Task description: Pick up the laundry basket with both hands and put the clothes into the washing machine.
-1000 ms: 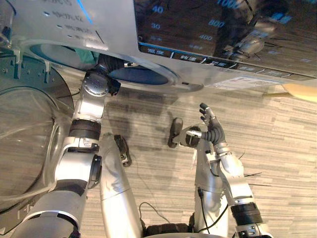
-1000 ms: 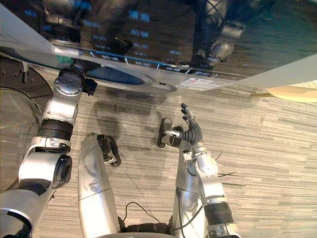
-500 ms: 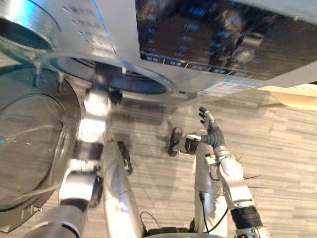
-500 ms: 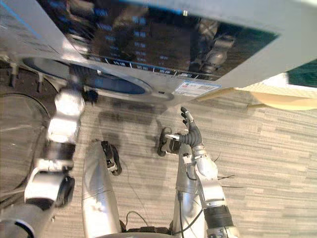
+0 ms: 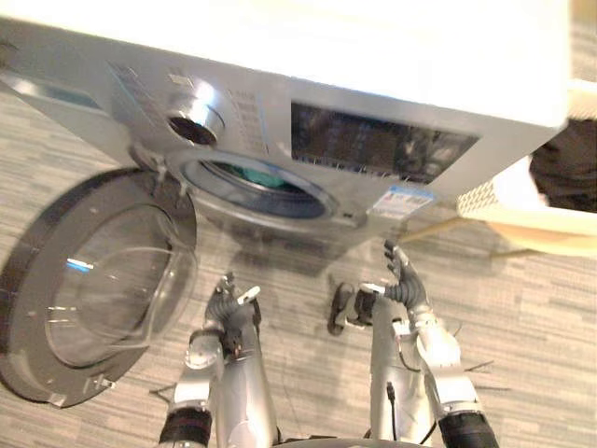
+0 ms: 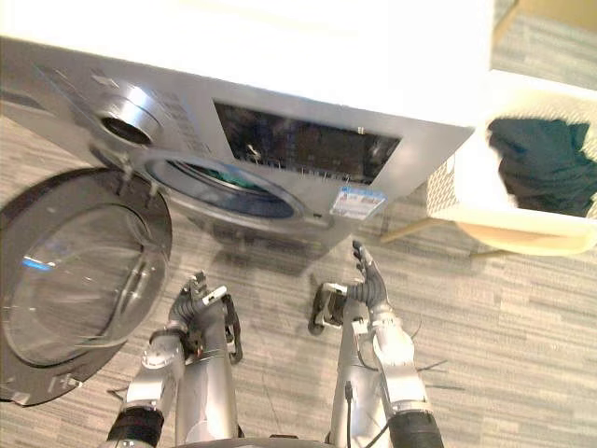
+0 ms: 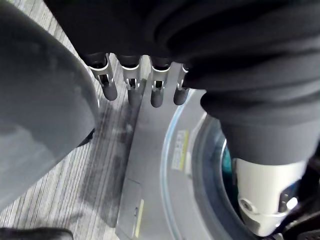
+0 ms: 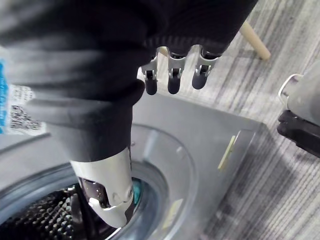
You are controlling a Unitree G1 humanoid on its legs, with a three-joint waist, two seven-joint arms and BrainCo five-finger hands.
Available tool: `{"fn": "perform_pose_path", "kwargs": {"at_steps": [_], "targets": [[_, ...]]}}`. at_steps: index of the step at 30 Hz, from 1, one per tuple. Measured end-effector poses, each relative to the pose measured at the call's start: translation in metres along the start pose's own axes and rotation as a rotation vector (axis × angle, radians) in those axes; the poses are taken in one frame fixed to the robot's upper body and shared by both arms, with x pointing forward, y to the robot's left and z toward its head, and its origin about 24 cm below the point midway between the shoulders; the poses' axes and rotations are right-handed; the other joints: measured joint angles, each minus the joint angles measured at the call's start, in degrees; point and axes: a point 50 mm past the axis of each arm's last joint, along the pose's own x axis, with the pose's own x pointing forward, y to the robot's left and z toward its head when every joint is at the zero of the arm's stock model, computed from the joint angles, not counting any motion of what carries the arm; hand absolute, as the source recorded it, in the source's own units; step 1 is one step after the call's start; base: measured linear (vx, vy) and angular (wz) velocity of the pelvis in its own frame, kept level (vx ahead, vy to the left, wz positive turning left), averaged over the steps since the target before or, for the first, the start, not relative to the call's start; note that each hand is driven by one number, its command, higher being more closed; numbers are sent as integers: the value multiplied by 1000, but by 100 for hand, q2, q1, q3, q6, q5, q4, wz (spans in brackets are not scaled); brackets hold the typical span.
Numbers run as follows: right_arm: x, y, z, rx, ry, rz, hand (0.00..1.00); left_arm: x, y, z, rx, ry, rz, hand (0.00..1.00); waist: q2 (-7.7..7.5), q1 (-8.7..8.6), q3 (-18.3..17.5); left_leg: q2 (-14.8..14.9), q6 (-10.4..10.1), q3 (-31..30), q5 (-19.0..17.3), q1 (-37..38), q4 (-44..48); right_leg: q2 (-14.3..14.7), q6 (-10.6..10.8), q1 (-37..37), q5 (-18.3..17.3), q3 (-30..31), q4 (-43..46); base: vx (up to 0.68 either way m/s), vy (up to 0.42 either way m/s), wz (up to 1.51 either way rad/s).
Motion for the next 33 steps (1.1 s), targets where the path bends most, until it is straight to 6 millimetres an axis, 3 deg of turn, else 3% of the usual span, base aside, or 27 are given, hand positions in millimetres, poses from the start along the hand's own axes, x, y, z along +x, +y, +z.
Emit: {"fn": "perform_pose_path", "kwargs": {"at_steps": [4,7,9,11,14,17,22,24,25,26,27,28,29,30,31,32,33], "targets": [[-17,3,-42,51,178,-37,0,-9,-14,-38,-11,144,-25,0,10,-23,-318,-59,10,340,531,1268,-1391,137,97,1163,329,-84,-1186,157,9,5],[-29,6,-71,81,315,-58,0,-15,-13,-60,47,245,-28,0,29,-67,-601,-218,44,599,989,2085,-2588,266,208,1850,750,-49,-2239,163,47,-11],[-42,6,-97,75,443,-56,0,-21,-11,-77,111,322,-32,0,111,-151,-799,-369,122,791,1412,2770,-3695,436,322,2442,1218,33,-3309,157,88,-22],[-50,3,-109,68,510,-62,0,-27,-9,-87,154,369,-27,0,186,-187,-936,-475,154,983,1760,3243,-4490,558,360,2828,1621,128,-4111,193,151,-37],[-59,-7,-121,89,572,-109,0,-30,-6,-92,204,394,-33,0,275,-209,-1054,-597,186,1248,2034,3803,-5196,699,407,3364,2168,319,-5090,161,142,-39],[-63,-12,-126,103,598,-134,0,-29,-1,-92,237,392,-18,0,236,-217,-1128,-699,186,1488,2037,4152,-5356,789,500,3739,2484,597,-5660,86,105,-41],[-51,-22,-118,135,561,-198,0,-28,8,-90,261,395,6,0,144,-306,-1190,-885,266,2349,1924,4393,-5324,901,577,3467,2800,1531,-5786,-8,79,-105],[-42,-24,-112,147,537,-215,0,-26,11,-88,268,387,23,0,179,-409,-1169,-822,333,2947,1761,4389,-5344,906,269,3205,2529,1113,-5778,-120,10,-154],[-35,-22,-107,161,518,-225,0,-25,10,-87,269,382,22,0,236,-428,-1156,-656,316,3402,1750,4402,-5349,729,-114,2985,2219,70,-5462,-55,-18,-162],[-32,-20,-105,166,511,-221,0,-26,10,-88,273,388,20,0,250,-431,-1146,-587,284,3730,1730,4476,-5324,546,-243,2841,1990,-714,-5086,-8,-45,-214],[-32,-20,-105,166,509,-221,0,-28,8,-91,290,397,3,0,173,-461,-1170,-635,145,4147,1635,4644,-5254,316,-402,2840,1649,-1688,-4736,29,-52,-181],[-32,-21,-105,162,512,-223,0,-28,6,-91,294,397,-6,0,179,-473,-1170,-613,85,4329,1585,4720,-5218,198,-446,2855,1616,-2058,-4616,132,-97,-236],[-25,-19,-100,158,491,-219,0,-26,4,-89,303,387,-19,0,194,-478,-1176,-588,84,4723,1589,4883,-5243,7,-695,2943,1412,-2926,-4317,140,-107,-202],[-25,-18,-100,158,490,-221,0,-26,3,-88,308,384,-22,0,182,-478,-1180,-592,79,4852,1586,4942,-5242,-75,-728,2945,1372,-3230,-4171,213,-182,-233],[-24,-18,-99,158,488,-225,0,-24,3,-86,312,376,-25,0,163,-492,-1190,-600,-7,5022,1531,5026,-5200,-189,-608,2946,1295,-3547,-3963,165,-150,-221],[-23,-18,-99,157,487,-224,0,-23,3,-86,313,376,-26,0,171,-481,-1179,-529,-201,5241,1406,5154,-4992,-156,-510,2838,1215,-3442,-3659,245,-203,-260],[-27,-17,-104,157,510,-221,0,-23,4,-87,313,383,-25,0,167,-520,-1170,-324,-325,5324,1323,5307,-4455,91,-491,2718,1060,-2978,-3427,302,-209,-229]]}}
